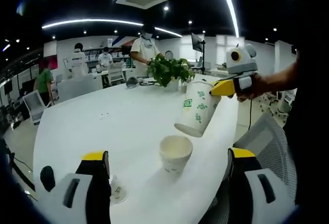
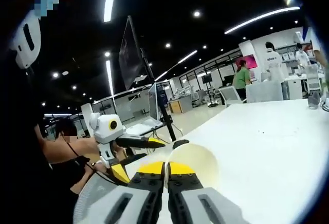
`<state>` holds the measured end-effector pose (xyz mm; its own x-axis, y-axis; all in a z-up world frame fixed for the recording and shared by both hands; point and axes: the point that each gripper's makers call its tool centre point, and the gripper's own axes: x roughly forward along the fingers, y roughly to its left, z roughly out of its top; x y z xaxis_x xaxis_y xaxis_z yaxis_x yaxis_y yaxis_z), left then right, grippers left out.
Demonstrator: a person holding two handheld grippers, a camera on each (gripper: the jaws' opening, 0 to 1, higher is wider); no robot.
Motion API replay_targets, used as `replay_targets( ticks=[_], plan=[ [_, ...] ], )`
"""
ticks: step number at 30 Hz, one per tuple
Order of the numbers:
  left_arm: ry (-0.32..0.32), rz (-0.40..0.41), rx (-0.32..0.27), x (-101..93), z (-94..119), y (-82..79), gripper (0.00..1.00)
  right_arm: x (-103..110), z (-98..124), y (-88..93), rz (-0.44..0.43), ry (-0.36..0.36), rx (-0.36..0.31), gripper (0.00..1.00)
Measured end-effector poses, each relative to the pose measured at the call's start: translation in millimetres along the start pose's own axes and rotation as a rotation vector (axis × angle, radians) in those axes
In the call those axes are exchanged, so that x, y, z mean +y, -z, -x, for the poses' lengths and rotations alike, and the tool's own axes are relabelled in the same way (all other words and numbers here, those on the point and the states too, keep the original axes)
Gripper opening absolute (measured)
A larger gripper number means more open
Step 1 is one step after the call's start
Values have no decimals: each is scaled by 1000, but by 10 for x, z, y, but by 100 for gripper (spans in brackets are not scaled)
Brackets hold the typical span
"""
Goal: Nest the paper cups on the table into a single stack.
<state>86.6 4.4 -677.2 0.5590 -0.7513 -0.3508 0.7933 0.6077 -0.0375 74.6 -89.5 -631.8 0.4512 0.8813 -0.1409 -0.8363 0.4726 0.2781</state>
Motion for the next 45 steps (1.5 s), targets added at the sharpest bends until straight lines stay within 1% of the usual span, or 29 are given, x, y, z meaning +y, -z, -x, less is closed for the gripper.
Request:
replay_targets(
  ticks=[1,5,7,11,14,16,18,19,23,26,32,34,37,39,45],
  plan=[
    [-21,5,0,42,12,22,98,-59,-25,15,15,20,11,0],
    [-64,-2,7,139,25,98,99,-148,-105,91,36,38,48,0],
    [-75,0,6,146,20,106,99,-190,-129,154,43,47,77,0],
    [-100,2,11,197,19,150,99,-234,-181,243,69,54,109,0],
    [-116,4,16,255,22,197,99,-293,-224,318,121,69,145,0],
    [-128,3,18,288,22,223,99,-318,-255,331,112,73,142,0],
    [-138,1,25,314,22,253,99,-337,-283,383,111,67,165,0],
    [-145,-2,31,329,24,277,99,-353,-294,412,125,68,181,0],
    [-162,-10,44,367,39,335,99,-347,-334,445,157,59,203,0],
    [-174,-11,51,398,52,375,99,-330,-385,498,191,47,233,0],
    [-193,-6,66,450,69,449,99,-245,-496,594,265,12,277,0],
    [-195,-2,69,470,72,473,99,-238,-527,639,267,5,294,0],
    [-202,0,73,498,71,504,98,-208,-570,689,246,-13,298,1],
    [-209,-1,81,509,45,528,97,-216,-618,764,214,-15,293,2],
    [-214,-13,86,546,3,547,95,-224,-683,861,166,-15,281,4]
  ],
)
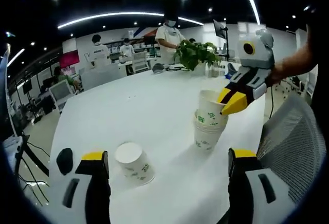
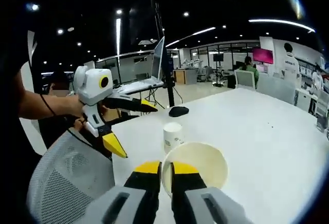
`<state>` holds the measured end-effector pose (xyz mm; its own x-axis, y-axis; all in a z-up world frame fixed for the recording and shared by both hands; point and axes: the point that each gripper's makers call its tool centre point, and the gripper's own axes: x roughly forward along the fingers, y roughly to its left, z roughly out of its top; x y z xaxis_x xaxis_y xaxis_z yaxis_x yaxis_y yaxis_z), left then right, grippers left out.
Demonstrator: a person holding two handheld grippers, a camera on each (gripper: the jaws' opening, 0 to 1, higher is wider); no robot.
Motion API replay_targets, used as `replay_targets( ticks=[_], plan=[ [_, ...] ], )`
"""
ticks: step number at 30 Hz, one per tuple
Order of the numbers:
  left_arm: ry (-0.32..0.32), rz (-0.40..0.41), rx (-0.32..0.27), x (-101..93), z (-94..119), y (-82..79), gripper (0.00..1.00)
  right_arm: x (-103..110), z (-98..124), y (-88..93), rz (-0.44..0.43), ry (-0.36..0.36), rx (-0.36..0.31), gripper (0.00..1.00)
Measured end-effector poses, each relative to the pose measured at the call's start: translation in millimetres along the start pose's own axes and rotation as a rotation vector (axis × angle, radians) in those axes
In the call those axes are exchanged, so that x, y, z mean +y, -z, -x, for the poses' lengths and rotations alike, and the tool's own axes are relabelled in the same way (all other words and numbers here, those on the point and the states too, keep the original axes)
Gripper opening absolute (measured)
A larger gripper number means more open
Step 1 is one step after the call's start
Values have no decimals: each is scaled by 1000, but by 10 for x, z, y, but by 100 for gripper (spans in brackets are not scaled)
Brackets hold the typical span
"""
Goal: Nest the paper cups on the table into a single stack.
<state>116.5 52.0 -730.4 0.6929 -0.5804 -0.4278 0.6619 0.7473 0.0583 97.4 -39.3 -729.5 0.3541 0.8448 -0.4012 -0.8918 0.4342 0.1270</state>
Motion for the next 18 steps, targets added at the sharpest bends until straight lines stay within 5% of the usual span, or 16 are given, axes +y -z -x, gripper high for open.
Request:
replay_targets(
  ticks=[9,18],
  plan=[
    [-13,15,-1,30,-61,10,94,-34,-99,168,10,19,39,5],
    [-17,29,-3,154,-157,76,91,-95,109,-61,4,69,-73,15]
  ],
)
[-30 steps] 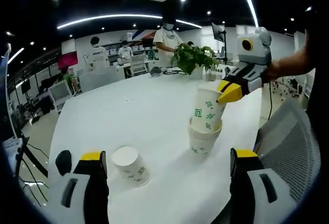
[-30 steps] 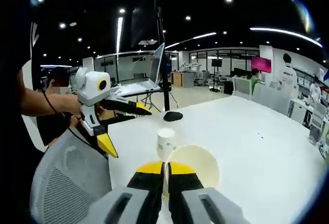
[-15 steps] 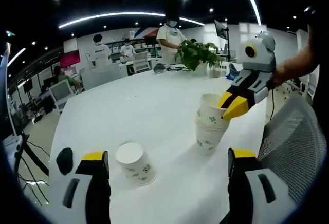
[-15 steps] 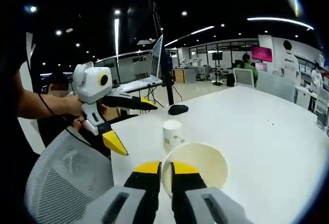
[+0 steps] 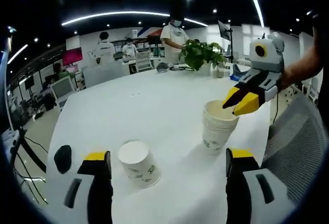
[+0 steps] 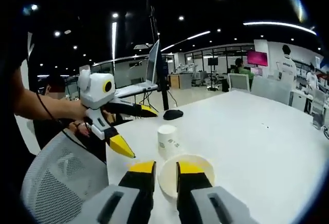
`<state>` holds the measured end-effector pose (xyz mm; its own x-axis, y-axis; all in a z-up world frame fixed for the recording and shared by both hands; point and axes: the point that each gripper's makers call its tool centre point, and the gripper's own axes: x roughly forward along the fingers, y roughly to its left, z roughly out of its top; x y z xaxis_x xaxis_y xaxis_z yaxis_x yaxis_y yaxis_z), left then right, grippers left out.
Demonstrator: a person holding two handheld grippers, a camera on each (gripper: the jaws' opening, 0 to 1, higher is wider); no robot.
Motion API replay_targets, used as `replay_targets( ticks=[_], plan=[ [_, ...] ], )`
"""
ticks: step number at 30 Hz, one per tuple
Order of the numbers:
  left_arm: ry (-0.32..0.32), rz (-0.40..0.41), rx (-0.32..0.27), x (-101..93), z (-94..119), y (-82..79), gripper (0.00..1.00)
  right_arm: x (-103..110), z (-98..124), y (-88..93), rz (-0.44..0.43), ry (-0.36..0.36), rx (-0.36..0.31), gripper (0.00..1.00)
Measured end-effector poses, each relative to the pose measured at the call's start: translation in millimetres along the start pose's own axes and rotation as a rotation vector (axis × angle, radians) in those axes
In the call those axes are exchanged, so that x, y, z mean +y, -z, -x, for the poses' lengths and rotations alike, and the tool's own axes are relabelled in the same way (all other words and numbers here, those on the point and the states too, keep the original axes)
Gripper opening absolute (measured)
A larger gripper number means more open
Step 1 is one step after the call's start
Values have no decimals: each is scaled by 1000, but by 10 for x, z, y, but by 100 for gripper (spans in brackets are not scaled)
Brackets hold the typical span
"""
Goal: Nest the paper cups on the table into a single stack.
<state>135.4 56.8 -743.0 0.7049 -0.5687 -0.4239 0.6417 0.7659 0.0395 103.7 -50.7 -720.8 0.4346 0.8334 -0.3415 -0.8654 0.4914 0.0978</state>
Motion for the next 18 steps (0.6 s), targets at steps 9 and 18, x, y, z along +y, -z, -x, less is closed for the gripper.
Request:
replay_targets(
  ticks=[9,18],
  plan=[
    [-14,-1,17,164,-161,83,86,-133,333,-70,-39,82,-73,47],
    [-45,55,24,408,-323,196,77,-233,653,-6,-68,130,-109,64]
  ],
)
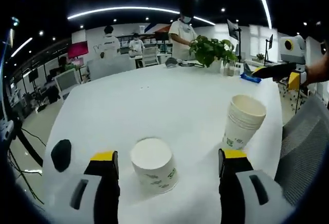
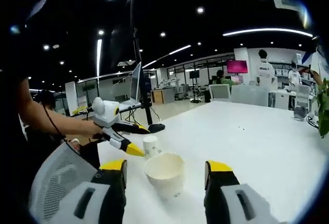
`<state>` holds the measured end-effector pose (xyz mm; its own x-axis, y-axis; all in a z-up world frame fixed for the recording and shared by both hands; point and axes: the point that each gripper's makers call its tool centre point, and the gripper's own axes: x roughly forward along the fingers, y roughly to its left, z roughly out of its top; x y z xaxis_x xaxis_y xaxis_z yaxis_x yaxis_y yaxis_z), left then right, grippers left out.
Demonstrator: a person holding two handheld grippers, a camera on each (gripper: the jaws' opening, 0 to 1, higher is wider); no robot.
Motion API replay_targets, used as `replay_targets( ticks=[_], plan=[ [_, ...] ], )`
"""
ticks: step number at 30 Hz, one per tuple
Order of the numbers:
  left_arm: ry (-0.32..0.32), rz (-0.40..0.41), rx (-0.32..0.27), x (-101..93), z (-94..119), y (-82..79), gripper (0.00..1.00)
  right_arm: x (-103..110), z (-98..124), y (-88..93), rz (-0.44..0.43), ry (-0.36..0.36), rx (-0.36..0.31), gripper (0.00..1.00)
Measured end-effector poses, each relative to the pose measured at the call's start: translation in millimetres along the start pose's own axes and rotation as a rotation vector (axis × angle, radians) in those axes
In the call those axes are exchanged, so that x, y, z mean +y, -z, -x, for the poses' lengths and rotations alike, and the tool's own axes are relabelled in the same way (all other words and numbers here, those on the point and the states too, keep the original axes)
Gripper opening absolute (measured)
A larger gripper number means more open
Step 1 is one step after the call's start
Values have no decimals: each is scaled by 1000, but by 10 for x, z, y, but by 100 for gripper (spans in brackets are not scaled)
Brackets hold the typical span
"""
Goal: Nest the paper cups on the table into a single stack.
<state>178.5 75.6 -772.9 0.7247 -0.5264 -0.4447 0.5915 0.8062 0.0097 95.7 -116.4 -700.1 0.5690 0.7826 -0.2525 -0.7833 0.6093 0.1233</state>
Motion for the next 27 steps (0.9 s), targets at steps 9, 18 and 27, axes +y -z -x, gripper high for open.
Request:
replay_targets(
  ticks=[9,18,27],
  plan=[
    [-22,14,23,168,-127,97,59,-159,275,125,-5,74,17,70],
    [-26,-10,49,206,-202,116,43,-242,403,207,-27,119,17,69],
    [-71,-2,43,272,-153,66,36,-208,412,236,-40,121,13,69]
  ],
)
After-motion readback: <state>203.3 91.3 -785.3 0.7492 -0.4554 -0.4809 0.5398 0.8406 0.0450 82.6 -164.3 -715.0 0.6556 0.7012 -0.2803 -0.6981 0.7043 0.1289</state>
